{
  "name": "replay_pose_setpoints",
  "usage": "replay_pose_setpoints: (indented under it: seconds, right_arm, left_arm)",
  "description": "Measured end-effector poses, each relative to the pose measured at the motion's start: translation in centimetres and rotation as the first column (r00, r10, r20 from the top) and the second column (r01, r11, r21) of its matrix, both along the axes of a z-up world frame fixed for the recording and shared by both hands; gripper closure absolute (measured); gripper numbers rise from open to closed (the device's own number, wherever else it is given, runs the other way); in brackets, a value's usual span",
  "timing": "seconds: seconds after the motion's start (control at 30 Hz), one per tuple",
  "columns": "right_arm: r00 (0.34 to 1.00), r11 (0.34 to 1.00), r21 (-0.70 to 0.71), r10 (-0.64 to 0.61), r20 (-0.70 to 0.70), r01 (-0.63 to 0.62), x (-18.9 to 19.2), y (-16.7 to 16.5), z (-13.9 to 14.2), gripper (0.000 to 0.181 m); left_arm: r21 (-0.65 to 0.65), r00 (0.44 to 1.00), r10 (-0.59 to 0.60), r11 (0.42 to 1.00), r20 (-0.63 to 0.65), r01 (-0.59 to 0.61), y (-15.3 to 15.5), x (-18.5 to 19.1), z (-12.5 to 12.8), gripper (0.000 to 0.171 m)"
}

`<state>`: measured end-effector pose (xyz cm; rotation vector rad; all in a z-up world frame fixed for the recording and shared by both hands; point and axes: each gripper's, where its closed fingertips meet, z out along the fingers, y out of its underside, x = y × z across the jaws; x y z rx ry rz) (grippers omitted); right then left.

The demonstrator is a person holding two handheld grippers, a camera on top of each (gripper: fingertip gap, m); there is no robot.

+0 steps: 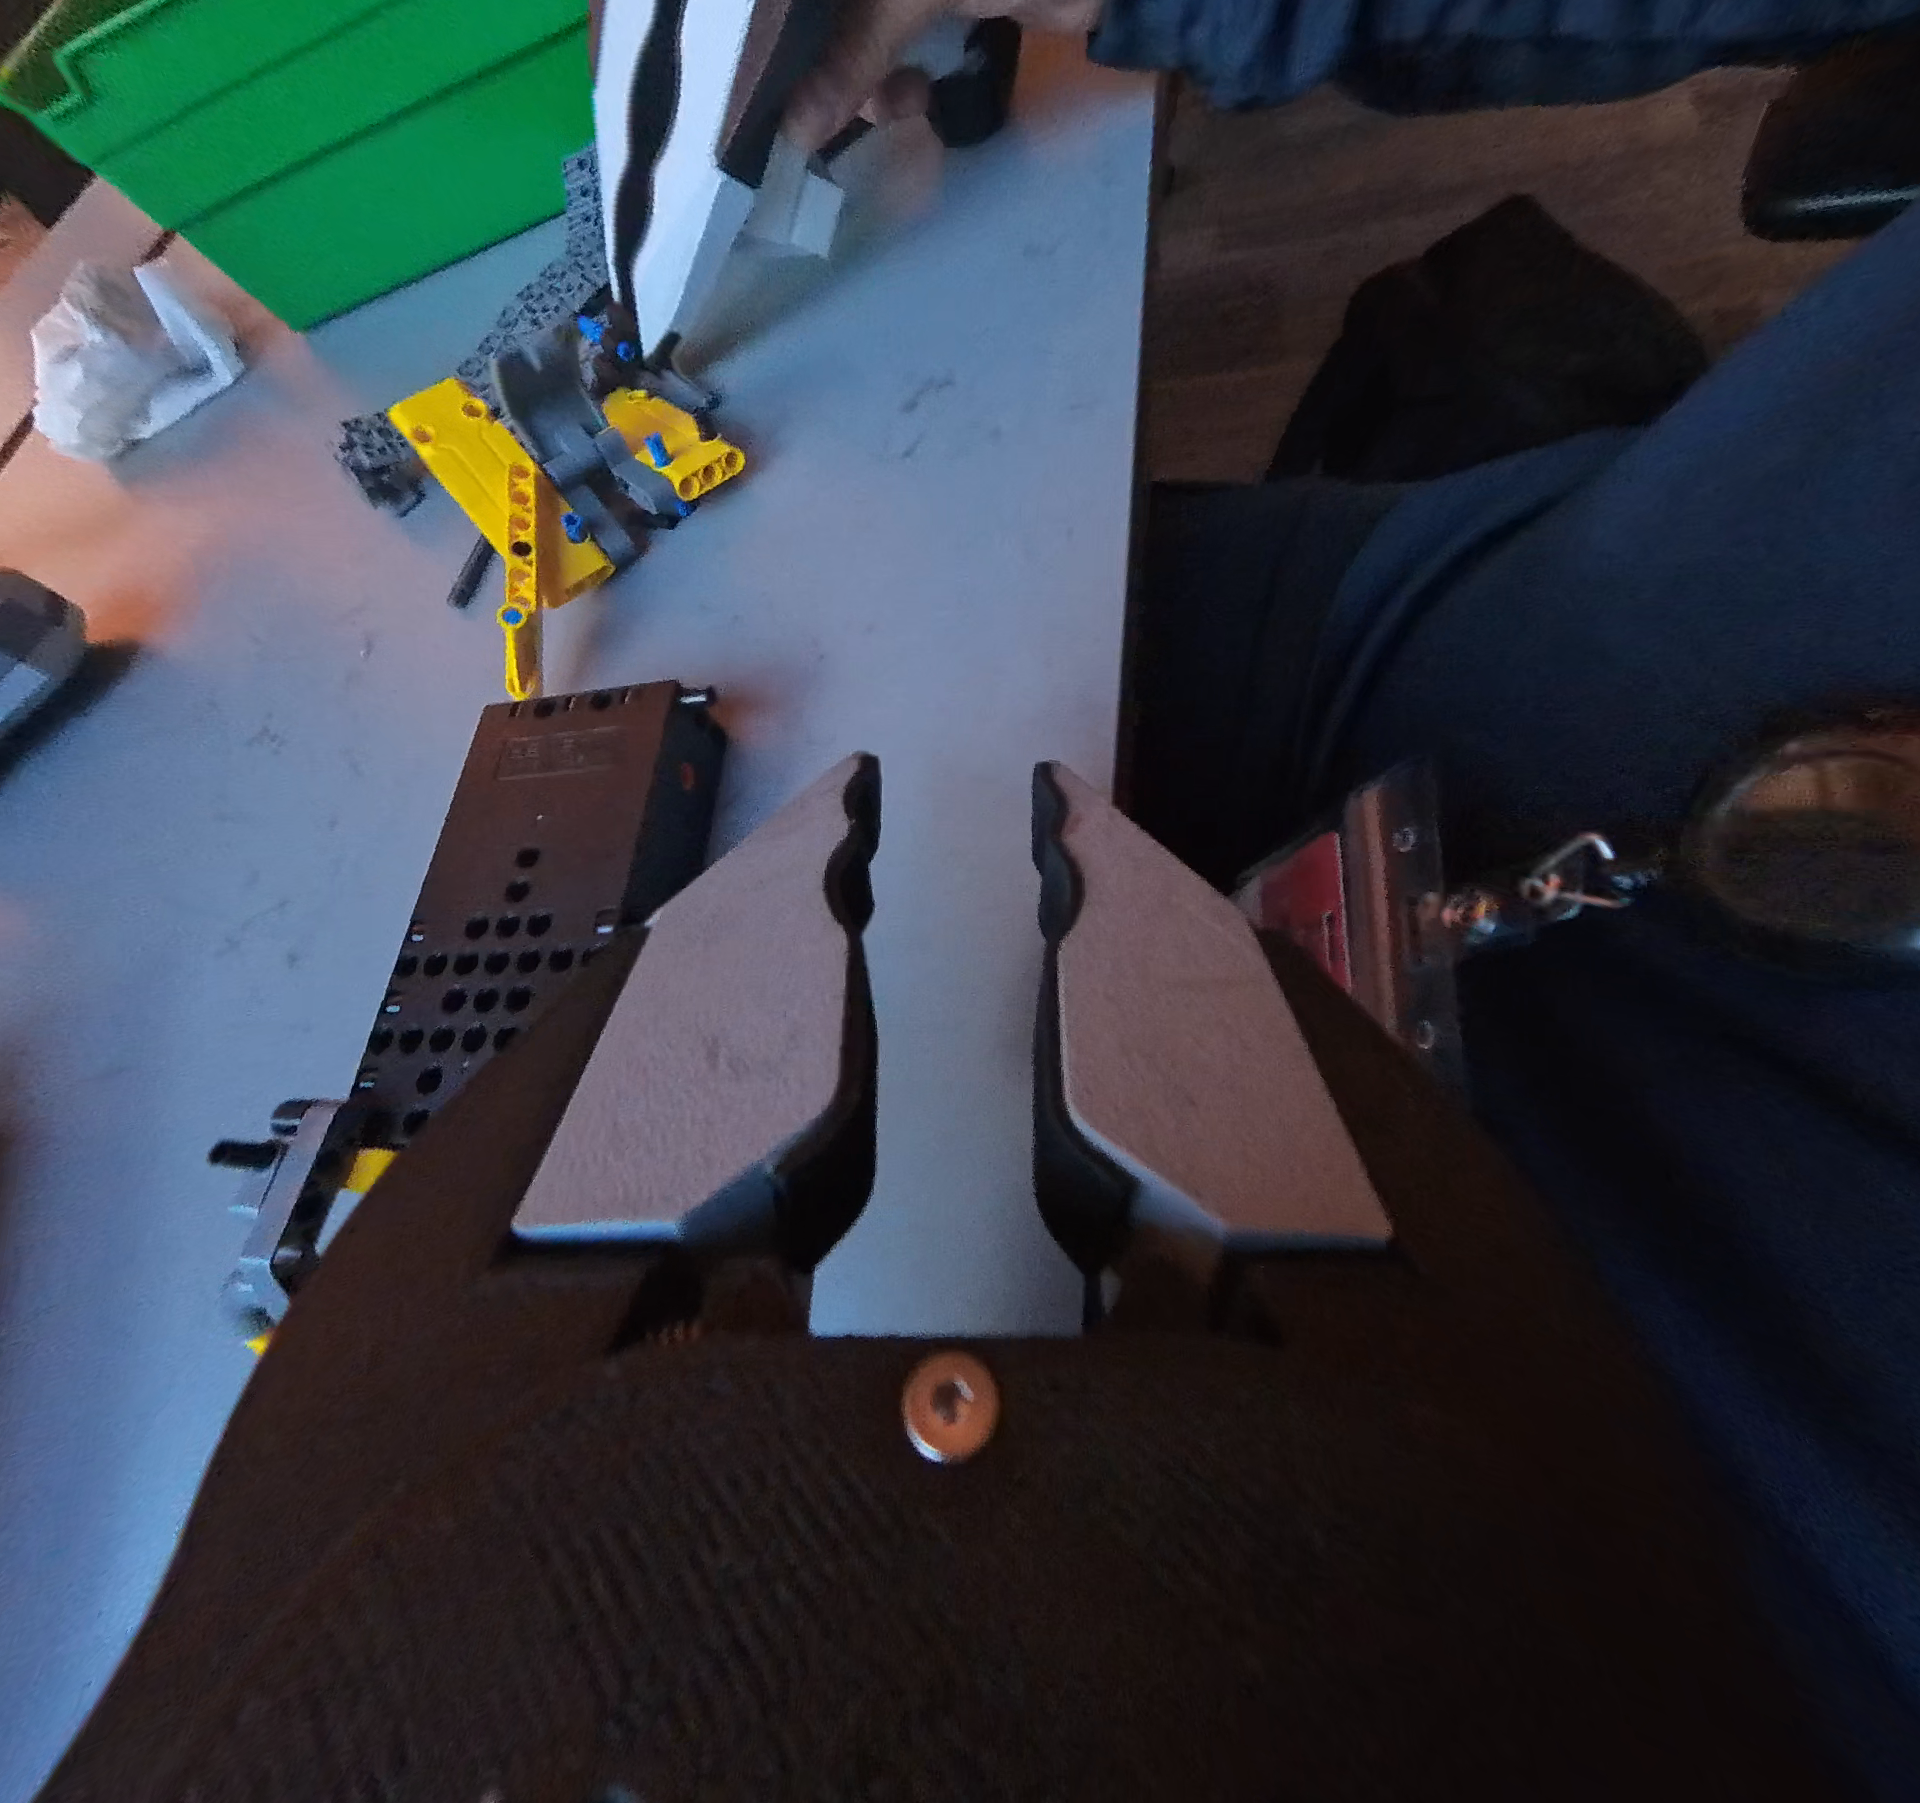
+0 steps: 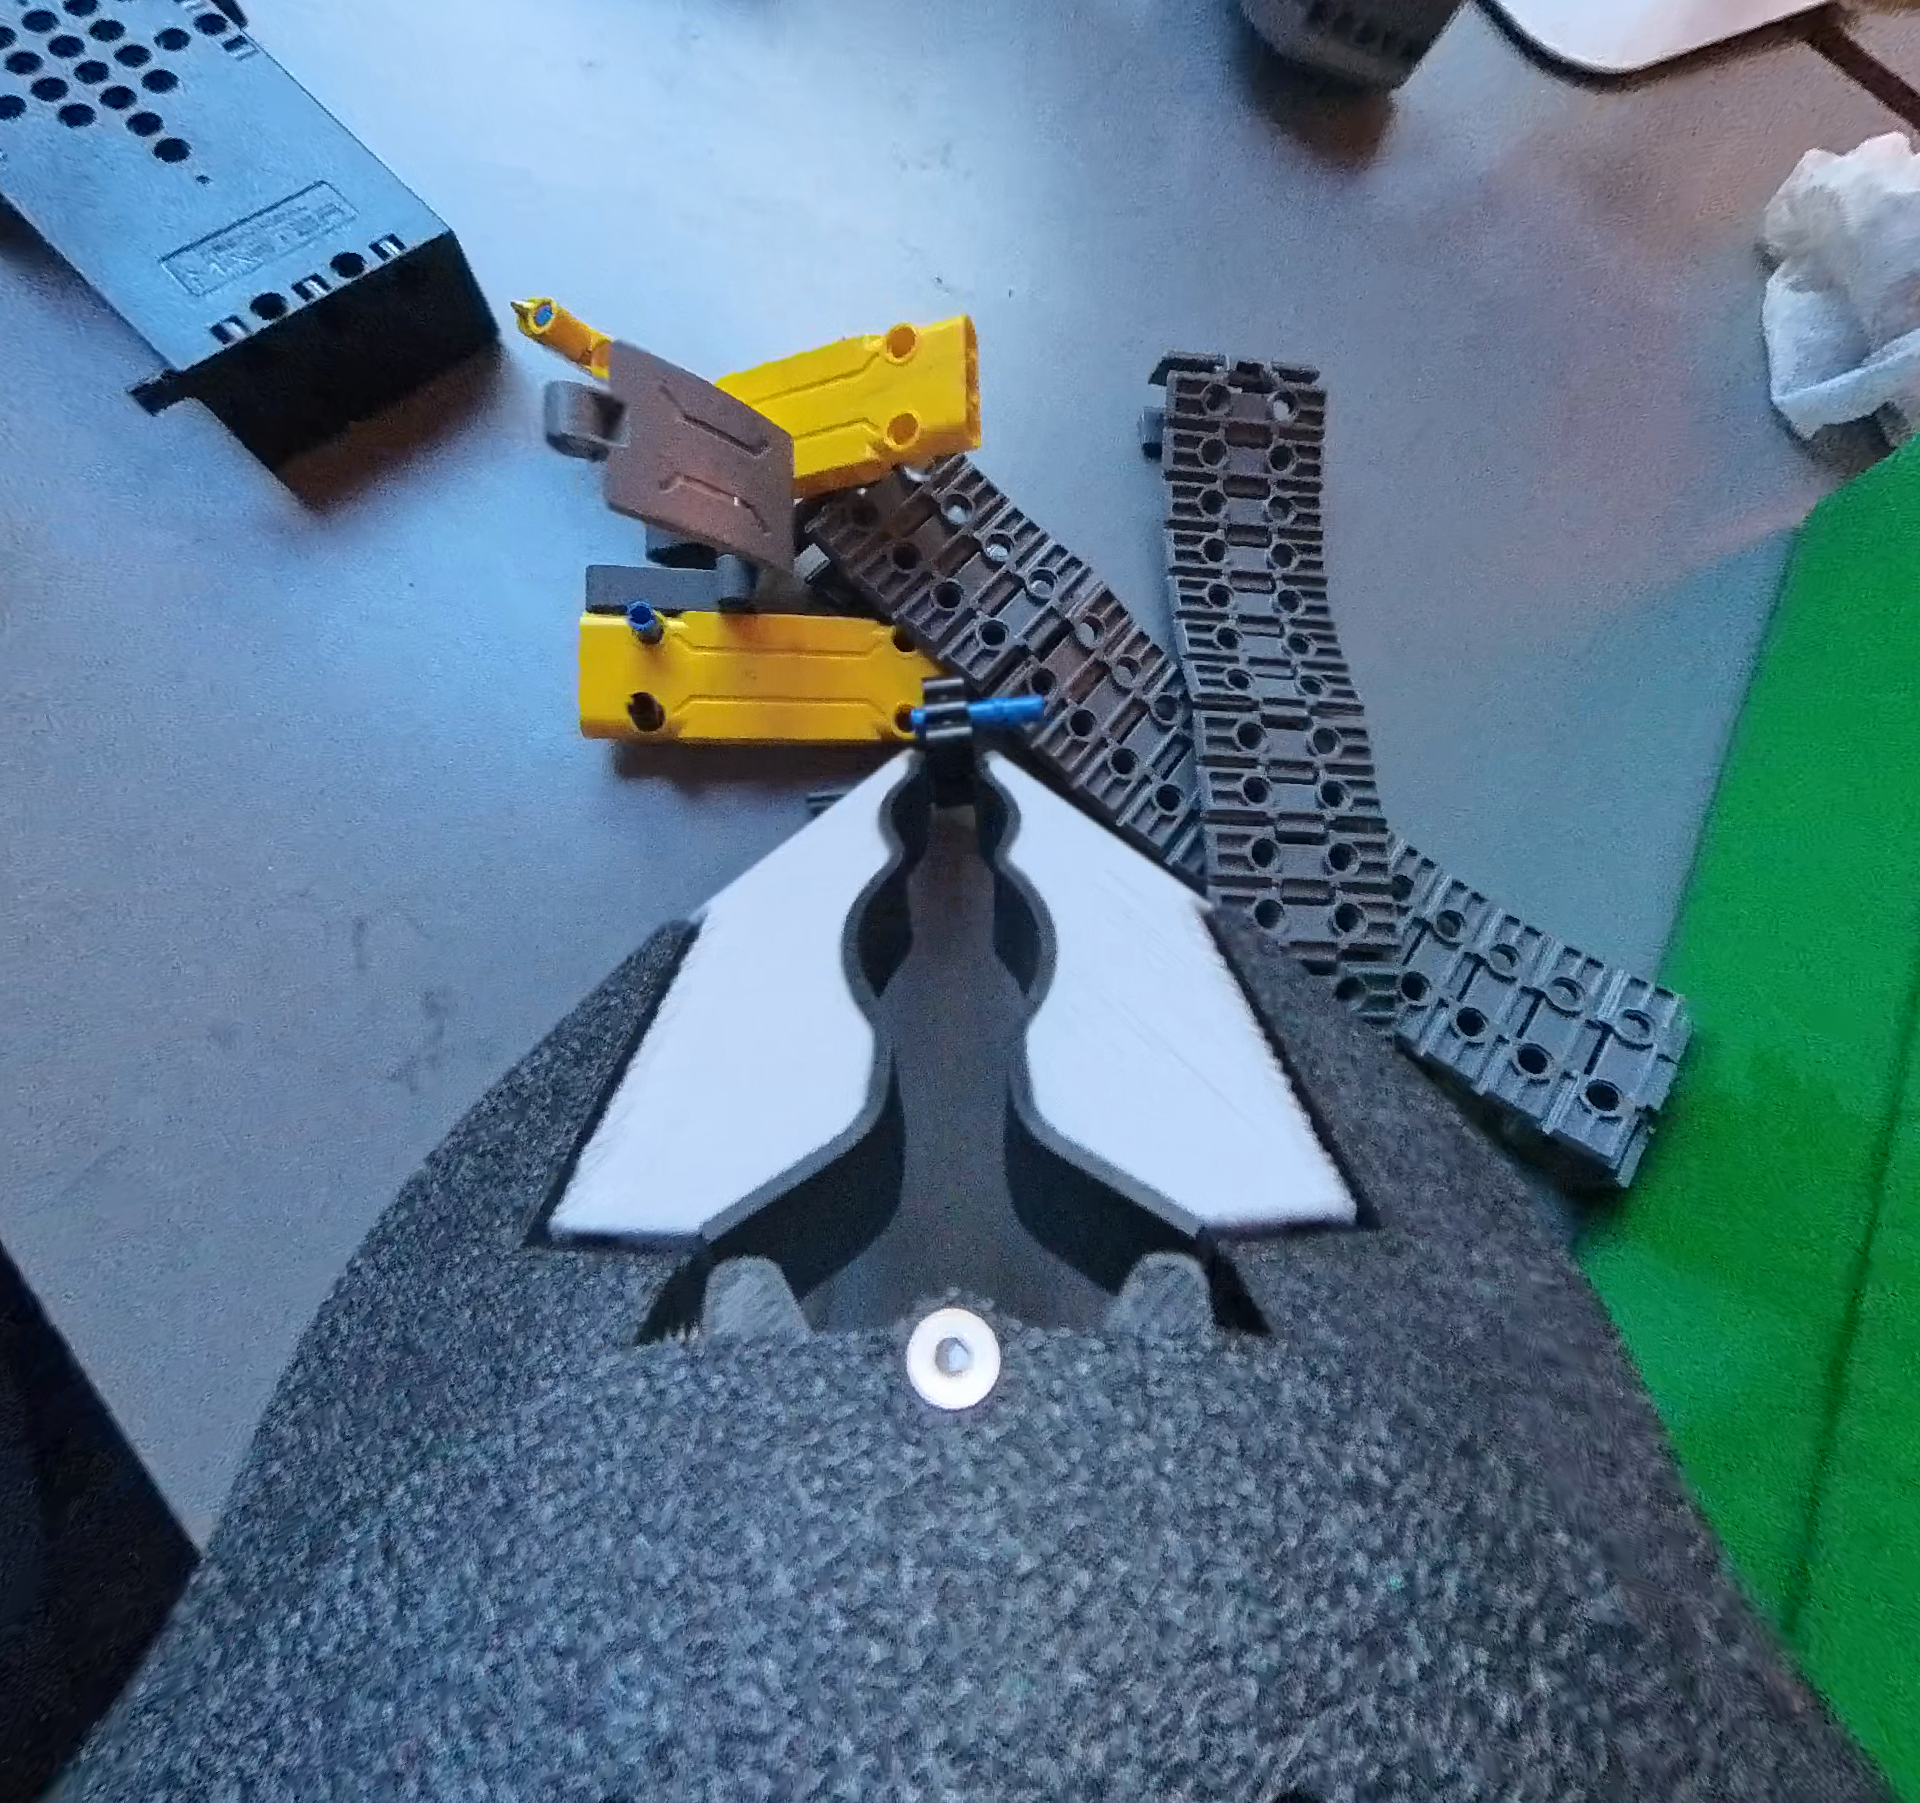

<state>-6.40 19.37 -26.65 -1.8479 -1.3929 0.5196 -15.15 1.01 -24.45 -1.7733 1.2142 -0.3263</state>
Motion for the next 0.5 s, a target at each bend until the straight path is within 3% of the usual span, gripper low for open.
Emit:
replay_pose_setpoints:
  seconds: [0.1, 0.2, 0.27, 0.5]
  right_arm:
    - [1.0, 1.0, 0.024, -0.016, -0.025, 0.017, 0.3, -0.6, 0.5, 0.177]
    - [0.997, 0.997, 0.076, 0.003, -0.08, 0.003, 0.2, -2.0, 1.5, 0.177]
    - [0.992, 0.989, 0.148, 0.018, -0.125, 0.0, 0.2, -2.7, 2.4, 0.177]
    - [0.98, 0.88, 0.472, 0.05, -0.194, 0.049, 0.6, -4.5, 5.2, 0.177]
  left_arm:
    - [0.016, 0.998, -0.003, 1.0, -0.069, 0.004, 0.0, 0.3, -0.9, 0.145]
    - [-0.062, 0.993, -0.009, 0.998, -0.117, 0.002, 0.5, 0.4, -2.2, 0.154]
    - [-0.11, 0.995, -0.013, 0.994, -0.1, 0.002, 0.8, 0.7, -2.4, 0.167]
    - [-0.17, 0.998, -0.027, 0.985, -0.063, 0.015, 2.2, 2.0, -2.4, 0.171]
